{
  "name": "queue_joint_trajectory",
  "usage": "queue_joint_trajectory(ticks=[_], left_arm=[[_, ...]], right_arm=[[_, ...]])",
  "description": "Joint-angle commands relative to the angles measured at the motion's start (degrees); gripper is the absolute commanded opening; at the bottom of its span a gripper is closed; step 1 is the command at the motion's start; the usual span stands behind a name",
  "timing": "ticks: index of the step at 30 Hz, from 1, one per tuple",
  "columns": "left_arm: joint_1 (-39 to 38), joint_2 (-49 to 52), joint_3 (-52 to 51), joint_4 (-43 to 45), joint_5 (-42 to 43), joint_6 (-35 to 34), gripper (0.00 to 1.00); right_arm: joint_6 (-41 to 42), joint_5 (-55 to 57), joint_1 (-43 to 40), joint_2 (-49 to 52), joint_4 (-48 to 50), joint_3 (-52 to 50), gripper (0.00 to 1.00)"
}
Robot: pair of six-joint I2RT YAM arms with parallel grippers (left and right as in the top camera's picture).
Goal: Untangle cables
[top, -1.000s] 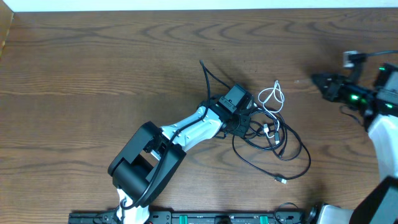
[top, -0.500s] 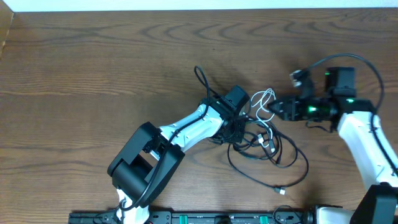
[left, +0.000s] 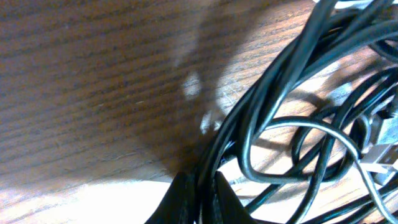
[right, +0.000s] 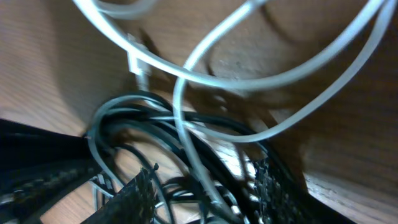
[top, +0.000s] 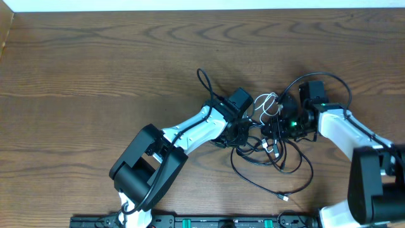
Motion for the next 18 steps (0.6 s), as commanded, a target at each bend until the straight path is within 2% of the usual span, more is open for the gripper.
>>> queue_joint_trajectory(ticks=[1, 5, 8, 14, 18], left_arm=[[-0.2, 1.6, -1.3, -1.2, -0.9, -0.1, 0.08], [-0.2, 1.6, -1.3, -1.2, -0.9, -0.1, 0.08], [-0.2, 1.6, -1.3, -1.7, -0.9, -0.1, 0.08], [-0.2, 1.6, -1.3, -3.9, -2.1, 0.1, 0.08], [-0.2, 1.6, -1.3, -6.0, -4.5, 0.4, 0.08]], right_arm=[[0.5, -2.6, 0.3, 2.8, 0.4, -0.4, 0.43], [3.6, -2.6, 0.3, 5.6, 2.3, -0.4, 0.27], [8.0, -3.0, 0.2, 7.2, 4.6, -0.4, 0.01], [8.7, -6.3, -1.6, 6.4, 7.3, -0.3, 0.01], [6.5, -13.4, -7.6, 3.1, 7.1, 0.2, 0.01]])
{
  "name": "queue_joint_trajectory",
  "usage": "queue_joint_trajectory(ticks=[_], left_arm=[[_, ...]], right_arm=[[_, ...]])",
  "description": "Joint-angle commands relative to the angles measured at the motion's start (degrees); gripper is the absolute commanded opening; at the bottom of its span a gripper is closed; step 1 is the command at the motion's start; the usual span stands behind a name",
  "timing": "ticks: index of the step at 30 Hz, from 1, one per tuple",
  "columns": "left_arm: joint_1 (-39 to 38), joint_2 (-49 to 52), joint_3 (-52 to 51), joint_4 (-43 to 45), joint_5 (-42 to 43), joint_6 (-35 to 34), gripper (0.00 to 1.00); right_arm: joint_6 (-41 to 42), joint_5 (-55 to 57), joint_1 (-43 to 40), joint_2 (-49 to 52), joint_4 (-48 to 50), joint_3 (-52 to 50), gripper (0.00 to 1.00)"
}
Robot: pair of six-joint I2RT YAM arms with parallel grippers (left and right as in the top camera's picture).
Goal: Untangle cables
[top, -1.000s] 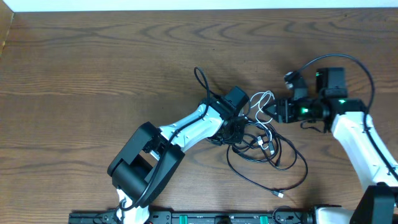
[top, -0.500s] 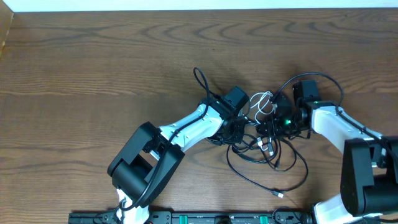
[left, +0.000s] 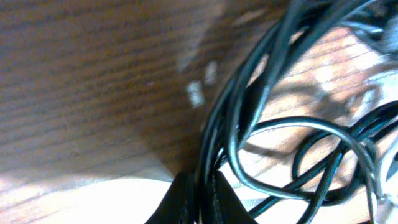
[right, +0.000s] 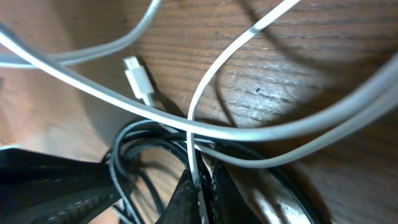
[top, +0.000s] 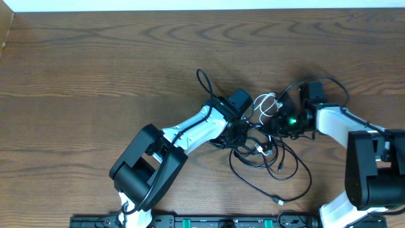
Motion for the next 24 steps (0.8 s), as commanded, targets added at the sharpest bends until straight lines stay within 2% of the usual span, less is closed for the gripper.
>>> queue_joint_trajectory(ticks=[1, 6, 10, 15, 21, 24], left_arm=[[-0.2, 1.6, -1.6, -4.2, -5.2, 0.3, 0.08], [-0.2, 1.6, -1.6, -8.3, -12.0, 0.3, 0.08], [-0.2, 1.6, -1.6, -8.7, -14.3, 0.3, 0.08], [-0.2, 1.6, -1.6, -8.8, -14.8, 0.3, 0.08], [-0.2, 1.6, -1.6, -8.0, -15.4, -0.1, 0.08], [-0.1, 1.3, -1.1, -6.5, -6.5, 2.2, 0.08]], right_arm=[[0.2, -3.5, -6.5, -3.2, 0.9, 0.4, 0.01], [0.2, -4.6, -17.3, -7.9, 1.5, 0.5, 0.01], [0.3, -11.3, -27.1, -9.8, 3.9, 0.5, 0.01], [1.3, -3.9, -33.7, -9.9, 4.2, 0.6, 0.01], [2.0, -3.3, -34.2, -9.9, -1.2, 0.6, 0.02], [-2.2, -3.3, -30.9, -9.9, -5.7, 0.6, 0.15]])
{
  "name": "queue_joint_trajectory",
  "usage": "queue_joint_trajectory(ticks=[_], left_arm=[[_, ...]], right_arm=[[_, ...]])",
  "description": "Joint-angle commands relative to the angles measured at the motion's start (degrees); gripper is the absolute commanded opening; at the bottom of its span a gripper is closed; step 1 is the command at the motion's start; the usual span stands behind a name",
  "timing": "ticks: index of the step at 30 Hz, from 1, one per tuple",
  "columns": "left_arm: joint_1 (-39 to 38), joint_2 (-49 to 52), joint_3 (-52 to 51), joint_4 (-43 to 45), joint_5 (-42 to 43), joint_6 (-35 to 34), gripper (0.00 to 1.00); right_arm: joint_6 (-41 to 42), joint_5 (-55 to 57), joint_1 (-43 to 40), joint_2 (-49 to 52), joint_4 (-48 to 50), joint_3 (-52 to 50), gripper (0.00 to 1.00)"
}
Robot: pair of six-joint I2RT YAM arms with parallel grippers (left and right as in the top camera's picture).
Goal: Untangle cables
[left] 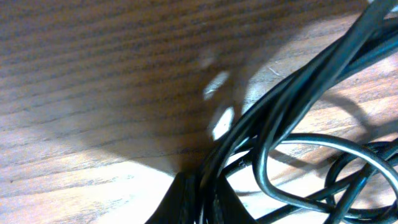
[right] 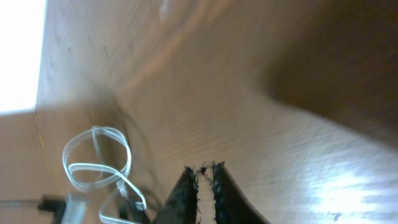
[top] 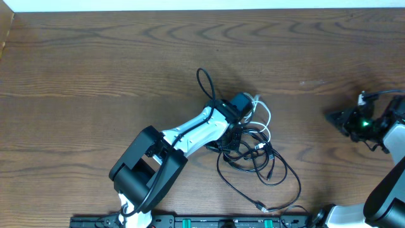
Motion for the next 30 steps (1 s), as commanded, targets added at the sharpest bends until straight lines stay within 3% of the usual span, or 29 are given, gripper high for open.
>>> queue_joint_trajectory(ticks=[1, 4, 7, 9, 10, 13, 15, 17, 25, 29, 30], left_arm=[[0.9, 1.7, -1.1, 1.0, 4.5, 4.0, 0.08], [1.4, 0.7, 0.6, 1.1, 13.4, 7.3, 0.08], [1.6, -1.0, 0.9, 2.4, 14.3, 7.3, 0.09], [1.6, -1.3, 0.9, 3.3, 13.6, 7.6, 0.29], [1.6, -1.3, 0.9, 3.6, 13.2, 7.7, 0.43], [1.6, -1.3, 0.9, 3.7, 12.3, 7.7, 0.71], [1.6, -1.3, 0.9, 3.7, 12.3, 7.7, 0.80], [1.6, -1.3, 0.9, 3.7, 12.3, 7.7, 0.82], [1.6, -1.3, 0.9, 3.9, 12.3, 7.6, 0.84], [1.6, -1.3, 0.9, 3.9, 12.3, 7.6, 0.84], [1.6, -1.3, 0.9, 3.9, 12.3, 7.6, 0.84]], right_arm=[[-4.5, 0.0, 4.0, -0.8, -3.4, 0.6, 0.17], [-6.9, 0.0, 7.8, -0.8, -5.9, 0.6, 0.29], [-7.5, 0.0, 11.8, -0.8, -7.8, 0.6, 0.60], [-8.3, -0.2, 14.4, -0.8, -8.9, 0.5, 0.70], [-8.5, -0.2, 15.8, -0.8, -9.2, 0.4, 0.70], [-9.8, -0.2, 19.4, -0.8, -9.0, -0.4, 0.71], [-10.8, -0.2, 21.5, -0.8, -7.6, -2.0, 0.74], [-10.8, -0.2, 22.9, -0.8, -5.4, -4.1, 0.74], [-4.5, -0.9, 25.5, -0.8, 11.1, -13.8, 0.52], [-2.9, -0.9, 25.4, -0.8, 12.1, -14.5, 0.01], [-2.9, 0.1, 25.4, -0.8, 11.9, -14.5, 0.01]])
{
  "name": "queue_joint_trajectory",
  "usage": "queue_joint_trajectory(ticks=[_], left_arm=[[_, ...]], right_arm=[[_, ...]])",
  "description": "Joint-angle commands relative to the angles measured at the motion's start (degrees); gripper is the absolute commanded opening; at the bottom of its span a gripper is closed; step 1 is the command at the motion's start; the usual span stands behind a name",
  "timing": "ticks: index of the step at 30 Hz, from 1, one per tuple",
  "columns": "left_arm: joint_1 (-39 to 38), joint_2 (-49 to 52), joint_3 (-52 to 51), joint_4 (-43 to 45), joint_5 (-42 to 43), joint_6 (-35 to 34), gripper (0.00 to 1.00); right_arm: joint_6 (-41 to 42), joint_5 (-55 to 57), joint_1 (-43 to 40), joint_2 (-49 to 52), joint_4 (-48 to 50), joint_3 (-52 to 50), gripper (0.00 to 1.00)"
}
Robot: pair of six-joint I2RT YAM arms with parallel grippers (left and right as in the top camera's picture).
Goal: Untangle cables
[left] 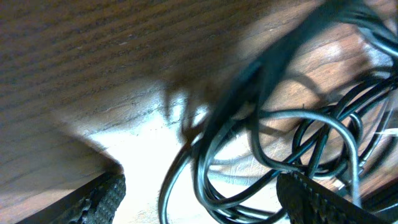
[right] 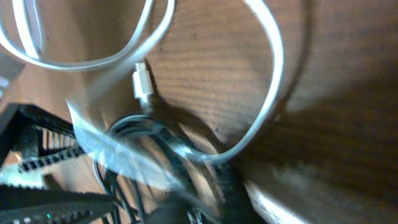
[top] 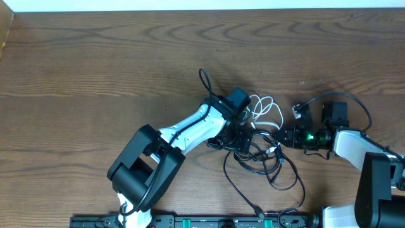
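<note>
A tangle of black cables [top: 262, 155] lies at the table's middle, with a white cable [top: 266, 107] looped at its far edge. My left gripper [top: 243, 134] sits on the tangle's left side. In the left wrist view it [left: 205, 196] is open, with black cable strands [left: 273, 124] lying between the wide-apart fingers [left: 102, 199]. My right gripper [top: 285, 136] is at the tangle's right side. The right wrist view is blurred: it shows the white cable [right: 273, 68], its white plug [right: 142, 81] and black strands below, but the jaws are smeared.
One black loop [top: 204, 79] sticks out past the left arm toward the far side. A long black strand [top: 243, 190] trails to the front edge, near the dark rail [top: 221, 223]. Bare wooden table [top: 95, 76] spreads to the left and far side.
My left gripper was shut on black strands and is now open around them. My right gripper was far out at the table's right edge and is now back at the tangle's right side.
First my left gripper was shut on black strands and my right stood open in the tangle. Then the right was shut on the white cable. Later it was far right, shut with nothing seen in it. Now it is back and the left is open.
</note>
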Motion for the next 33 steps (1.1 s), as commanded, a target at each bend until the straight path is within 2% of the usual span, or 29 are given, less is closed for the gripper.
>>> queue_joint_trajectory(ticks=[1, 6, 10, 15, 18, 20, 23, 26, 28, 29, 33], left_arm=[[0.1, -0.9, 0.8, 0.0, 0.1, 0.8, 0.84], [0.1, -0.9, 0.8, 0.0, 0.1, 0.8, 0.85], [0.1, -0.9, 0.8, 0.0, 0.1, 0.8, 0.85], [0.1, -0.9, 0.8, 0.0, 0.1, 0.8, 0.85], [0.1, -0.9, 0.8, 0.0, 0.0, 0.8, 0.86], [0.1, -0.9, 0.8, 0.2, -0.5, 0.8, 0.85], [0.1, -0.9, 0.8, 0.2, -0.8, 0.8, 0.86], [0.1, -0.9, 0.8, 0.0, -0.8, 0.8, 0.86], [0.1, -0.9, 0.8, 0.0, -0.8, 0.8, 0.86], [0.1, -0.9, 0.8, 0.0, -0.8, 0.8, 0.86], [0.1, -0.9, 0.8, 0.0, -0.8, 0.8, 0.86]], right_arm=[[1.7, 1.9, 0.2, -0.4, -0.1, -0.6, 0.01], [4.9, 2.3, -1.1, -1.6, -0.5, 3.6, 0.02], [5.7, -1.2, -1.3, -9.7, -5.0, 14.5, 0.02], [5.7, 8.7, -1.2, -21.0, -10.4, 24.5, 0.01], [5.8, 19.8, -0.7, -25.3, -15.1, 24.5, 0.01], [5.8, 21.8, 0.0, -25.1, -18.5, 23.1, 0.01], [3.5, 12.3, 0.6, -24.2, -20.0, 22.4, 0.01], [1.3, -4.7, 0.4, -24.9, -19.4, 25.8, 0.02], [-0.1, -8.4, 0.4, -26.1, -20.5, 29.6, 0.02], [-0.6, -6.1, 0.5, -26.9, -21.8, 31.5, 0.02], [0.2, 20.4, 2.4, -28.5, -25.7, 33.0, 0.01]])
